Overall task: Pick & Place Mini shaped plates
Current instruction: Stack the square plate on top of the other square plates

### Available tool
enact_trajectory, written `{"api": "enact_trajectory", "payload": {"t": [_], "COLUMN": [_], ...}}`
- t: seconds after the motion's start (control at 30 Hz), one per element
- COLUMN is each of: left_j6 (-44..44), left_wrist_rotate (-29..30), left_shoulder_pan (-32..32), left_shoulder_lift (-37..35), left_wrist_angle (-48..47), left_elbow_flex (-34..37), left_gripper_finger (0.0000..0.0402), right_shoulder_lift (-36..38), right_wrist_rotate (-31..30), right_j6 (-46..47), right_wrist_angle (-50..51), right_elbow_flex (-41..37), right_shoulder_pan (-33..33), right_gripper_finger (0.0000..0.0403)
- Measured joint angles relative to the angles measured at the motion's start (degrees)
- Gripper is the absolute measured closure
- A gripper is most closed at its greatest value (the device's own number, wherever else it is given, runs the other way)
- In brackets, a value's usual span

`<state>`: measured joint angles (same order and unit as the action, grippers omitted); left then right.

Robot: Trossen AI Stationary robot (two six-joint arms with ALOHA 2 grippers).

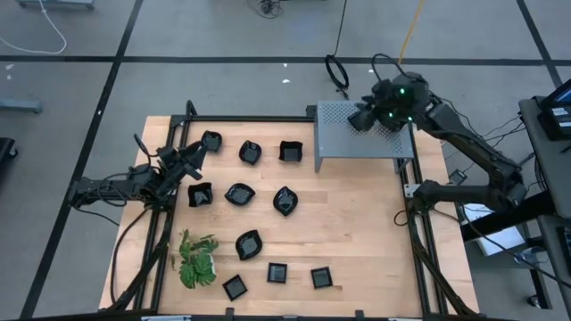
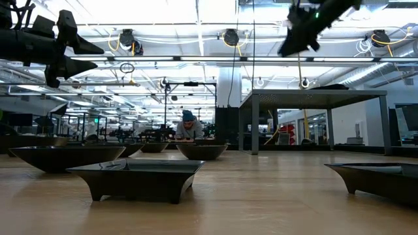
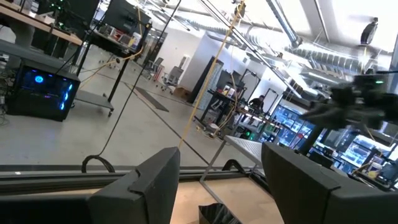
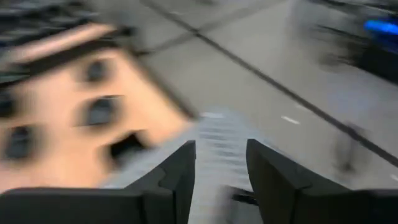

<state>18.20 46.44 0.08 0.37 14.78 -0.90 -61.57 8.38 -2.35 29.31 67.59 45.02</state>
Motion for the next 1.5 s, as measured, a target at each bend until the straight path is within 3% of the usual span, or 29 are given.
{"api": "enact_trajectory", "payload": {"t": [0.1,0.23,0.33,0.47,0.6,0.73,0.83,1.1,1.3,1.5], "left_j6": [0.0,0.0,0.0,0.0,0.0,0.0,0.0,0.0,0.0,0.0], "left_wrist_rotate": [0.01,0.0,0.0,0.0,0.0,0.0,0.01,0.02,0.01,0.0], "left_shoulder_pan": [0.0,0.0,0.0,0.0,0.0,0.0,0.0,0.0,0.0,0.0], "left_shoulder_lift": [0.01,0.0,0.01,0.0,0.01,0.01,0.0,0.0,0.01,0.0], "left_wrist_angle": [0.0,-0.02,-0.02,-0.01,0.0,-0.03,0.0,-0.03,0.01,0.0], "left_elbow_flex": [-0.01,-0.01,-0.01,0.0,-0.01,-0.01,-0.01,-0.01,-0.01,-0.01], "left_gripper_finger": [0.0172,0.0172,0.0172,0.0172,0.0172,0.0172,0.0172,0.0172,0.0172,0.0172], "right_shoulder_lift": [1.43,0.93,-0.29,-2.12,-5.2,-9.4,-13.22,-26.45,-33.16,-39.09], "right_wrist_rotate": [5.27,6.95,6.97,7.11,7.88,10.39,10.12,9.92,9.94,10.26], "right_j6": [1.1,1.83,1.77,1.0,11.86,23.26,23.0,16.13,14.98,10.77], "right_wrist_angle": [3.3,13.27,14.91,6.51,-10.32,-29.52,-38.75,-49.28,-60.62,-65.6], "right_elbow_flex": [0.06,-0.72,-3.98,-11.8,-21.19,-28.37,-31.32,-32.41,-32.41,-31.96], "right_shoulder_pan": [-7.79,-21.01,-32.07,-44.11,-52.02,-57.72,-61.25,-66.24,-67.11,-67.26], "right_gripper_finger": [0.0276,0.0285,0.0288,0.0287,0.028,0.0271,0.0267,0.027,0.027,0.0271]}}
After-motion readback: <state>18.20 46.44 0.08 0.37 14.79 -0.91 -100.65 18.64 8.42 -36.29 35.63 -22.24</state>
